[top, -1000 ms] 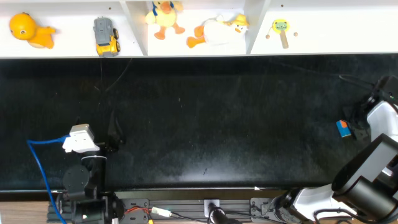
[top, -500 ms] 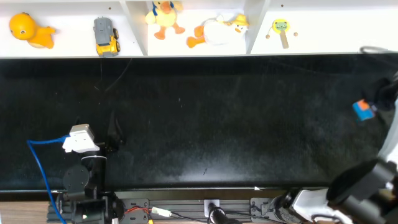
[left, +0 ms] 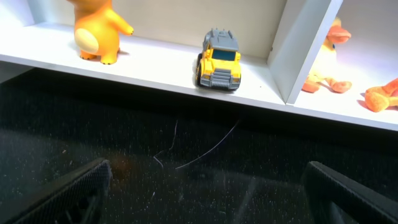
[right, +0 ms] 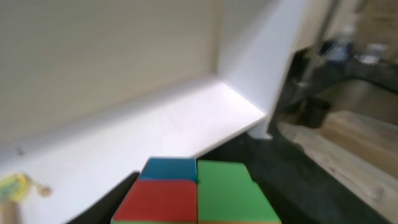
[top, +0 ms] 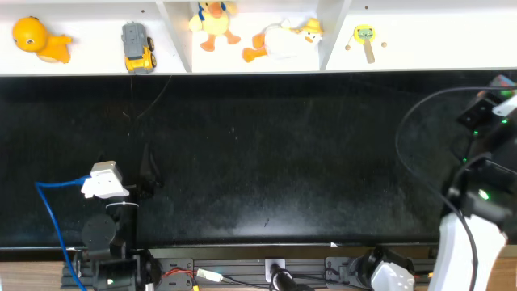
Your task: Store Toys
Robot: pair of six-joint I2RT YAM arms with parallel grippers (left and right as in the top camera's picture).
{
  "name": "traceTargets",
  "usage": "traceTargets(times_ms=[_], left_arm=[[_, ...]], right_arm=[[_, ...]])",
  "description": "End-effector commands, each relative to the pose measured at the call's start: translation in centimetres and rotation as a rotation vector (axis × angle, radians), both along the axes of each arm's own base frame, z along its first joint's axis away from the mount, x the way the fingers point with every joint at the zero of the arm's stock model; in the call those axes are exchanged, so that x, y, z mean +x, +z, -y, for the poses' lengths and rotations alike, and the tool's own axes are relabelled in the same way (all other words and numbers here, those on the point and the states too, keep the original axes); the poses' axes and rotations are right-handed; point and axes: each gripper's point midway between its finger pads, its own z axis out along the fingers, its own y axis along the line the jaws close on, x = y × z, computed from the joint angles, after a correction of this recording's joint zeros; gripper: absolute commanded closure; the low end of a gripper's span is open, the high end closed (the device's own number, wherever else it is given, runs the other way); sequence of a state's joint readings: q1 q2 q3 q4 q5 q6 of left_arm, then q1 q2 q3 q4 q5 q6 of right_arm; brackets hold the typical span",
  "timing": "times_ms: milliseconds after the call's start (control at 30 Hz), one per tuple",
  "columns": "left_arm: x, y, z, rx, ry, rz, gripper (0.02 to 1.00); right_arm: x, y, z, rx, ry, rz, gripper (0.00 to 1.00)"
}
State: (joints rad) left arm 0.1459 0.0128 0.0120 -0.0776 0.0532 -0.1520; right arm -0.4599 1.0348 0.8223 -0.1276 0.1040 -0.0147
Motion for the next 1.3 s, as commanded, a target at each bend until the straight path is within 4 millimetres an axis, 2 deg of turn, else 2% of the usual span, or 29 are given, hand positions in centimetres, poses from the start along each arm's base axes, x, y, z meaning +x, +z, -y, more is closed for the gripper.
traceTargets(times_ms=[33,133,333,433,500,667,833,1100,1300], left_arm=[[0.0,0.0,0.2,0.021,-0.012,0.005,0.020],[0.0,0.0,0.2,0.021,-0.012,0.005,0.020],[0.0,0.0,0.2,0.021,-0.012,0.005,0.023],[0.0,0.0,0.2,0.021,-0.012,0.005,0.020],[0.0,0.0,0.2,0.021,-0.012,0.005,0.020],[0.0,0.0,0.2,0.021,-0.012,0.005,0.020],[0.0,0.0,0.2,0.021,-0.012,0.005,0.020],[0.0,0.0,0.2,0.021,-0.012,0.005,0.020],[0.0,0.0,0.2,0.021,-0.012,0.005,0.020]], right_arm=[[3.7,-5.1,-0.2,-0.129,0.207,-0.014,0.956],[6.8,-6.5,0.3,-0.140,0.318,0.057,0.954],[12.4,-8.2,-2.0,-0.159,0.613,0.161,0.956],[15.1,-8.4,-2.2,-0.162,0.650,0.171,0.956],[16.6,-7.9,-2.4,-0.180,0.684,0.187,0.956],[19.5,-7.6,-2.1,-0.187,0.693,0.193,0.956],[20.7,-9.5,-1.3,-0.164,0.670,0.163,0.956],[20.9,-11.7,-0.3,-0.162,0.623,0.100,0.954],[20.9,-13.2,-1.2,-0.121,0.637,0.050,0.956]])
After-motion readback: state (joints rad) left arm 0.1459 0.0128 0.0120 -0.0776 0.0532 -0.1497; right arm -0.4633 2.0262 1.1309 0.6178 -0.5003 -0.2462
